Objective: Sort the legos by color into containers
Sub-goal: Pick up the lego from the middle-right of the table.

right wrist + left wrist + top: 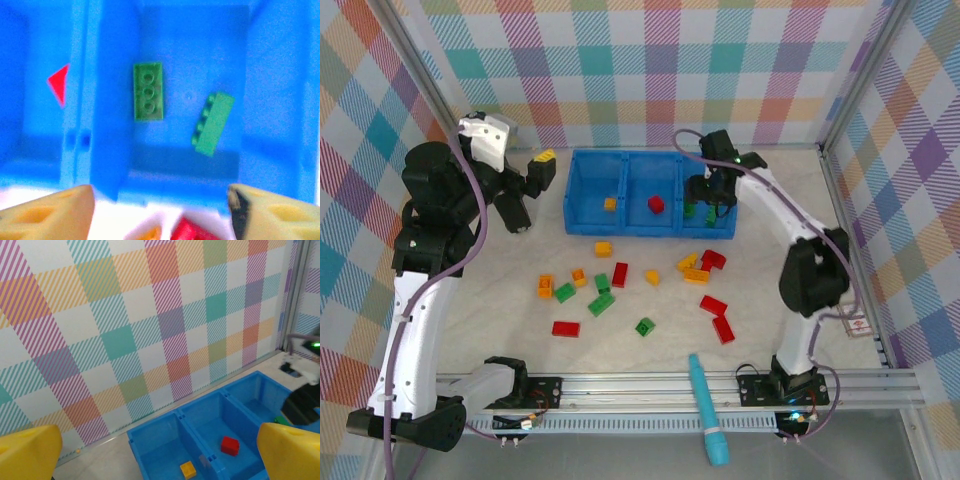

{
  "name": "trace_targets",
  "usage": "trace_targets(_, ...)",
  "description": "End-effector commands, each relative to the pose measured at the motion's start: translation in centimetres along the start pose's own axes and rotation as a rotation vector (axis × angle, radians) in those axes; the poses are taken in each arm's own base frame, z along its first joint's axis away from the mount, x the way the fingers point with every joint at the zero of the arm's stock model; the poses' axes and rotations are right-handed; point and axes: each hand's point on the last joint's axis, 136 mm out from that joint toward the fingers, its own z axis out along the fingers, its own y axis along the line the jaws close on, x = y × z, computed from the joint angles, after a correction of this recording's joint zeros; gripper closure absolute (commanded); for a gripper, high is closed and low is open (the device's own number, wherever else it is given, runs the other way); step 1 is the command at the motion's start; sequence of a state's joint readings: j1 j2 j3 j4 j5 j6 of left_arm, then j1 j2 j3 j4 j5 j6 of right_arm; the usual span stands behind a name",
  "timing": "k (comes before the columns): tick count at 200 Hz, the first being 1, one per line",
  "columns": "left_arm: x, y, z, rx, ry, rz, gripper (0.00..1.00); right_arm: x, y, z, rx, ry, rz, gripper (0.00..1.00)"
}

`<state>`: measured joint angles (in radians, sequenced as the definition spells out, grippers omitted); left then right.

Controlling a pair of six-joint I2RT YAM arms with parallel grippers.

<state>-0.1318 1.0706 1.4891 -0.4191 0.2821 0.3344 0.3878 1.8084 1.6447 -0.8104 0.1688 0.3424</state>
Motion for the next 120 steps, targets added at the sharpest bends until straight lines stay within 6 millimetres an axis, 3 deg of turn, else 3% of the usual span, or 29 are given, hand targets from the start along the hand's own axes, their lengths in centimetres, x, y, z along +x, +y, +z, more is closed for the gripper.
trace_targets(1, -1.0, -0.1, -0.7, 0.007, -0.03, 0.018, 0.0, 3.9, -2.6, -1.6, 0.062, 0.019, 0.194, 0.13)
trace_targets(30, -1.0, 0.0, -0.8, 0.002, -0.028, 0.017, 0.0, 8.8, -4.7, -1.1, 0.095, 0.048, 0.346, 0.06)
trace_targets(54, -1.1, 0.0, -1.1, 0.0, -0.034, 0.021, 0.0, 11.2, -5.6, 0.2, 0.116, 0.064, 0.417, 0.04)
trace_targets(88, -1.1, -0.1, -1.4, -0.005, -0.041, 0.027, 0.0, 12.9, -6.1, 2.5, 0.134, 0.097, 0.485, 0.03)
trace_targets(120, -1.0, 0.0, -1.4, -0.011, -0.036, 0.029, 0.0, 12.8, -5.6, 4.9, 0.106, 0.088, 0.498, 0.02)
